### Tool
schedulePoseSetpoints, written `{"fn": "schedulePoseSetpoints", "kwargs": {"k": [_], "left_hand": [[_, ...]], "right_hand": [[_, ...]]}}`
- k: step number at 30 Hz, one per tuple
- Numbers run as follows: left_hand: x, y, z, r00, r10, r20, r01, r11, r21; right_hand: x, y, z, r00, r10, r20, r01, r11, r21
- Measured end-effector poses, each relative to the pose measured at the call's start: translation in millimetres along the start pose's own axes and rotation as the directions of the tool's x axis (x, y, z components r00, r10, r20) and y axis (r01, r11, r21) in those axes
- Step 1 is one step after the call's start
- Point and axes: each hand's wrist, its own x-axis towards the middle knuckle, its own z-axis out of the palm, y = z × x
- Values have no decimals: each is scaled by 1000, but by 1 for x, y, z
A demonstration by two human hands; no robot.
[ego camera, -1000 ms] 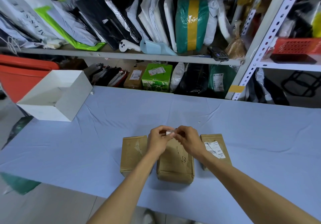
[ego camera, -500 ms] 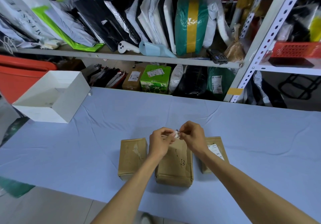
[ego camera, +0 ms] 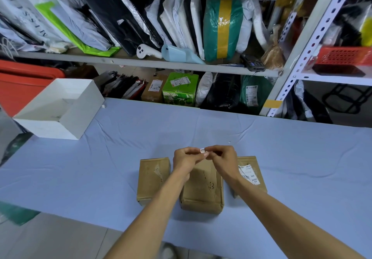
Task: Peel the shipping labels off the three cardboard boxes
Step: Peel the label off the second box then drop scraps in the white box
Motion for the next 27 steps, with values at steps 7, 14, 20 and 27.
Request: {"fn": "schedulePoseSetpoints", "kwargs": {"k": [7,14,20,27], "left_hand": [[-1,0,-4,981,172,-86,-151,965,213],[-7,6,-4,934,348,78,-355,882,310],[-6,7,-7,928,363,80,-368,867,335],[-2,6,-8,933,359,11,-343,884,317]], "right_hand": [[1,-3,4,999,15,48,-20,995,102],[8,-7,-2,998,51,-41,-41,975,216],[10,-7,4,996,92,-14,-88,976,199],[6,-13,1,986,-7,165,4,1000,17]]}}
